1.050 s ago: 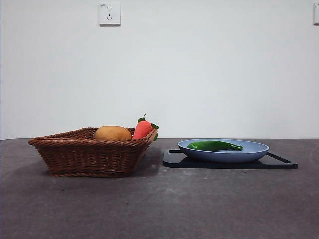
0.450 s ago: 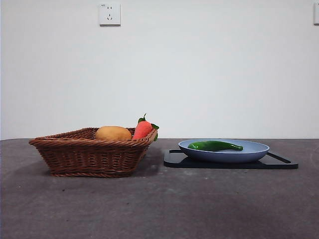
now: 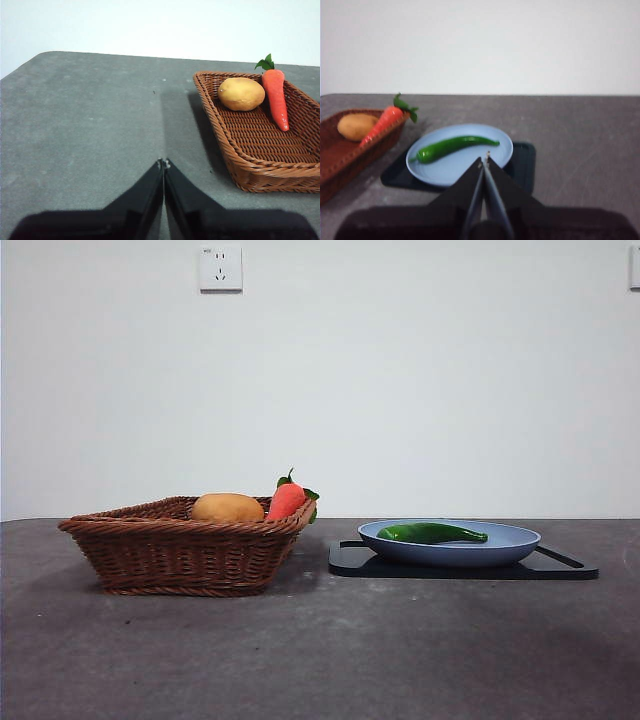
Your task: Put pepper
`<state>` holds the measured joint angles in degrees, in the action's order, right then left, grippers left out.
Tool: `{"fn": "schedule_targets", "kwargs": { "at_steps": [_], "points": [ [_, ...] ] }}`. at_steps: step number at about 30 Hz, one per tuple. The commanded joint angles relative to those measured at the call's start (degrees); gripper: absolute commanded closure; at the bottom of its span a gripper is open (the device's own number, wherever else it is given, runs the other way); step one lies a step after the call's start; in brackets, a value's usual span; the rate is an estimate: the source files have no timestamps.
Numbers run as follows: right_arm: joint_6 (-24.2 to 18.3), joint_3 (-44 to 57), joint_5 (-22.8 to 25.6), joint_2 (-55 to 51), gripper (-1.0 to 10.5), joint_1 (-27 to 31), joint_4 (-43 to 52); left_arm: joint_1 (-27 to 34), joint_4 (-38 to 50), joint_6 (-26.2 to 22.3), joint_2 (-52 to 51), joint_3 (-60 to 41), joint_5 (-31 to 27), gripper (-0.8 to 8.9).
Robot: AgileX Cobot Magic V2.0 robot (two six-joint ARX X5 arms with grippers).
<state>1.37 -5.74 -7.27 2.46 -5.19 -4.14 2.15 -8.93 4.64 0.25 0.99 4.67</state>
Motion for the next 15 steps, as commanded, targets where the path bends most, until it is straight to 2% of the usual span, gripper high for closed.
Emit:
{"fn": "schedule_targets", "kwargs": {
  "at_steps": [1, 6, 15],
  "points": [
    [1.6, 2.36, 0.39, -1.51, 9.4, -0.02, 0.87, 0.17, 0.55, 0.52, -0.2, -0.59, 0.0, 8.06],
    [2.12, 5.27, 0.35, -2.51, 9.4, -0.02, 0.81, 0.17, 0.55, 0.52, -0.2, -0.59, -0.02, 8.06],
    [2.95, 5.27, 0.17, -2.51, 9.4, -0.02, -4.83, 0.17, 0.52, 0.52, -0.17, -0.59, -0.02, 8.06]
  ]
}}
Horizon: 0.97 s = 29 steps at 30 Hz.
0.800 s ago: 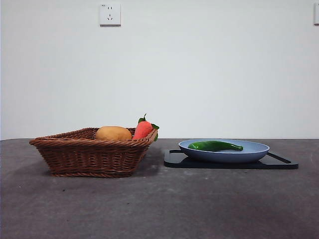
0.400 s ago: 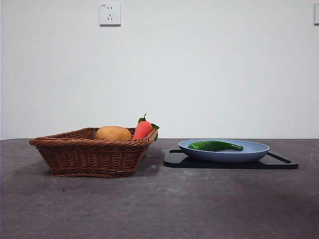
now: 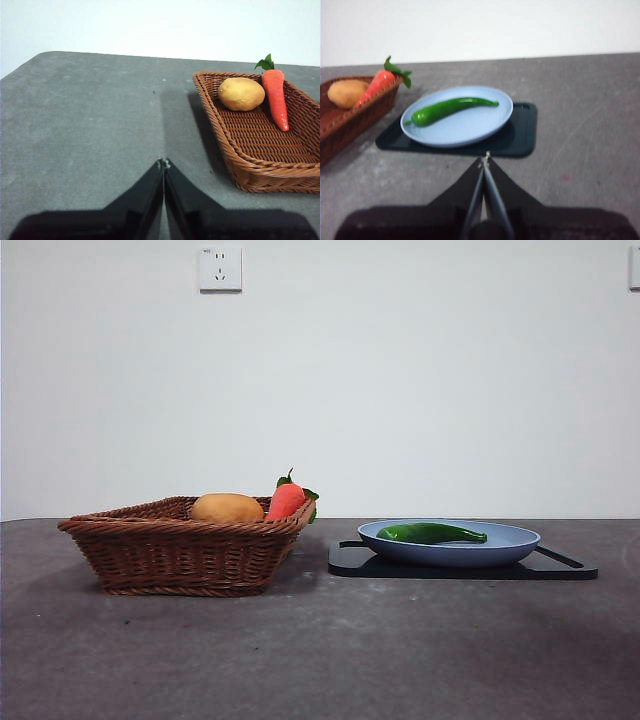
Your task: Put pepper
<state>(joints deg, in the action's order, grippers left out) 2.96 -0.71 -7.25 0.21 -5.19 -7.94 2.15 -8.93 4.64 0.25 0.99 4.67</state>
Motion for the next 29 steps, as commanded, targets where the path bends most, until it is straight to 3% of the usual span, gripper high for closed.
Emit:
{"fn": "schedule_targets", "kwargs": {
  "at_steps": [1, 29],
  "points": [
    [2.23, 0.24, 0.13, -0.26, 9.4, -0.02, -1.79, 0.17, 0.55, 0.52, -0.17, -0.59, -0.02, 8.06],
    [2.12, 0.24, 0.17, -0.22, 9.4, -0.02, -0.85, 0.17, 0.52, 0.52, -0.2, -0.59, -0.02, 8.06]
  ]
}}
